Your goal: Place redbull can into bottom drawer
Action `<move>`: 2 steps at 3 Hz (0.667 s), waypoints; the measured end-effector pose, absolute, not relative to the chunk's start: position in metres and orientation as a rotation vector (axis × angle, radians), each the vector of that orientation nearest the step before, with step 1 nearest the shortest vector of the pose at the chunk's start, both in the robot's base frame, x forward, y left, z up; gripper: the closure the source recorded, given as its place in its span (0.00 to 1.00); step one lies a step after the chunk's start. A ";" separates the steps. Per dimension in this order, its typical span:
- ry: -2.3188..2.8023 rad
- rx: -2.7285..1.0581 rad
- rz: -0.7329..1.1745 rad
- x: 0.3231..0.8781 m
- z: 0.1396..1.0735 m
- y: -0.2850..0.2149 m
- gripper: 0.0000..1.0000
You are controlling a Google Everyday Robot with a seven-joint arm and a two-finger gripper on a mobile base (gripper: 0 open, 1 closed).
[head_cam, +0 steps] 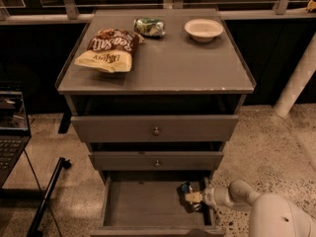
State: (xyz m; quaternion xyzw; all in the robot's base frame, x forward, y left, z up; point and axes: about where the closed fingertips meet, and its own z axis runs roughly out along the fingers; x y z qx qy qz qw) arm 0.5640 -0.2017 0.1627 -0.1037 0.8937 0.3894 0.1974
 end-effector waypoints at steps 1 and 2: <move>2.502 -0.290 1.090 0.564 0.163 -0.202 0.59; 2.501 -0.291 1.091 0.564 0.163 -0.201 0.36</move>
Offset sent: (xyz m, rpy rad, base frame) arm -0.0004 0.0002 0.0017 0.0045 -0.0021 -0.0010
